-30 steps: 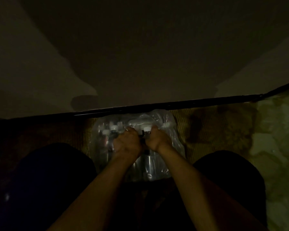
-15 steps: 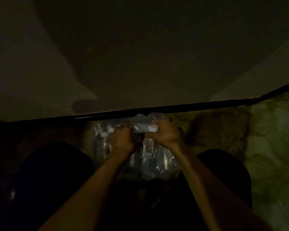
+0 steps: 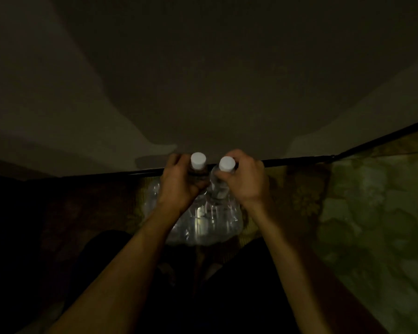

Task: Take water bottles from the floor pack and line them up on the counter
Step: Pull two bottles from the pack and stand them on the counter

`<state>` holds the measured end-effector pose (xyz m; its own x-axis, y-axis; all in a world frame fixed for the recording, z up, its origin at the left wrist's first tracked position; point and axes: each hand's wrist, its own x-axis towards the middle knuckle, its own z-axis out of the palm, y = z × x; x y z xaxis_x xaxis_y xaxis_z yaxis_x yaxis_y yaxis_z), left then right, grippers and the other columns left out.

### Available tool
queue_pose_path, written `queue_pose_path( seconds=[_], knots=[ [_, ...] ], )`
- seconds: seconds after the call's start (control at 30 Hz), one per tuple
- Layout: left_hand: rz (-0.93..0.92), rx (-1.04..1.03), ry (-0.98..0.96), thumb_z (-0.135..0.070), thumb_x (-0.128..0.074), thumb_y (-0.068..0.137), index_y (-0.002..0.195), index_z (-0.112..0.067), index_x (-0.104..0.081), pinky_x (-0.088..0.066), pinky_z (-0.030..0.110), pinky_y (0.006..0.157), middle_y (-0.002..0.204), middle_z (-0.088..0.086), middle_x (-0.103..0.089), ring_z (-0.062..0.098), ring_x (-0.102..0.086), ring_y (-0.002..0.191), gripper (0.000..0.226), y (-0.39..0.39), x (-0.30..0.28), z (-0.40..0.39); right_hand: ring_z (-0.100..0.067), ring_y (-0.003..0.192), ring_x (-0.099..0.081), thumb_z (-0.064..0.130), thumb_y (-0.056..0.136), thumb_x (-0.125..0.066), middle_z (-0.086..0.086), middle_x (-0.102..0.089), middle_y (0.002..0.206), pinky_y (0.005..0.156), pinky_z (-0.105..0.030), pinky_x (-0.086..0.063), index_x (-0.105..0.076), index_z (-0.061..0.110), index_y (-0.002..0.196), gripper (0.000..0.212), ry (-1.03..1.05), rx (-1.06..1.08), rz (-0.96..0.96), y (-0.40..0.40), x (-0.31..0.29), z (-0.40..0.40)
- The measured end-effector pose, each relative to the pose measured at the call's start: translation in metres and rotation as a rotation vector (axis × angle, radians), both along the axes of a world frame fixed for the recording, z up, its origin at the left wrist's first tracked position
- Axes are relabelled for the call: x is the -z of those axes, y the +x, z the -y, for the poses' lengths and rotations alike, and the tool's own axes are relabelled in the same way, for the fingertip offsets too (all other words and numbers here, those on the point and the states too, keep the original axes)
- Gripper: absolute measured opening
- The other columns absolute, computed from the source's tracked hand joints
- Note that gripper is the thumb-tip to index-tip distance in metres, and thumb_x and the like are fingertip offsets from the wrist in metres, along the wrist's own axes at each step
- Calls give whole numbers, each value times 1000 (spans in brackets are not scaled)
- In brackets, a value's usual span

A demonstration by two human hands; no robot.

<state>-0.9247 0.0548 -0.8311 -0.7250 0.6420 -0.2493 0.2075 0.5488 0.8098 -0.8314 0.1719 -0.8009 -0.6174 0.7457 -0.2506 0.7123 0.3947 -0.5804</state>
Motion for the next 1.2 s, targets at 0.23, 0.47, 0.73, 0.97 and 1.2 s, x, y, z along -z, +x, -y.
queue_pose_path(
  seconds=[0.23,0.47,0.73,0.97,1.2],
  knots=[
    [220,54,103,-15,-84,71,121,-27,-52,-45,12,80,114,-12,-57,3,-57,100,60,-23,-191,34,-7,95,-62,23,76,-80,7,-66,103,78,-27,-53,-57,21,104,36,-210,-34,-208,-3,-183,16],
    [394,-9,319,-20,-85,68,127,-25,-56,-54,18,81,112,-12,-67,-4,-64,100,65,-39,-380,81,-3,105,-62,17,78,-78,11,-67,106,90,-23,-51,-62,28,101,30,-416,24,-503,-13,-360,49],
    [462,-192,709,-21,-79,75,129,-12,-59,-48,49,102,119,4,-69,22,-64,115,58,-46,-487,121,-2,99,-66,9,84,-71,7,-70,104,85,-19,-53,-65,21,105,25,-402,-41,-838,-50,-493,95],
    [118,-283,785,-28,-70,87,122,-19,-58,-55,41,93,107,0,-70,14,-68,103,38,-28,-557,155,-10,94,-68,7,87,-68,0,-72,99,85,-27,-55,-66,19,102,20,-477,-155,-1021,-67,-556,149],
    [-96,-476,865,-36,-86,60,110,-18,-58,-58,28,79,97,-3,-70,9,-69,92,60,3,-603,217,-14,94,-68,11,87,-69,-4,-72,99,80,-29,-56,-68,15,105,19,-551,-401,-1024,-48,-608,205]
  ],
)
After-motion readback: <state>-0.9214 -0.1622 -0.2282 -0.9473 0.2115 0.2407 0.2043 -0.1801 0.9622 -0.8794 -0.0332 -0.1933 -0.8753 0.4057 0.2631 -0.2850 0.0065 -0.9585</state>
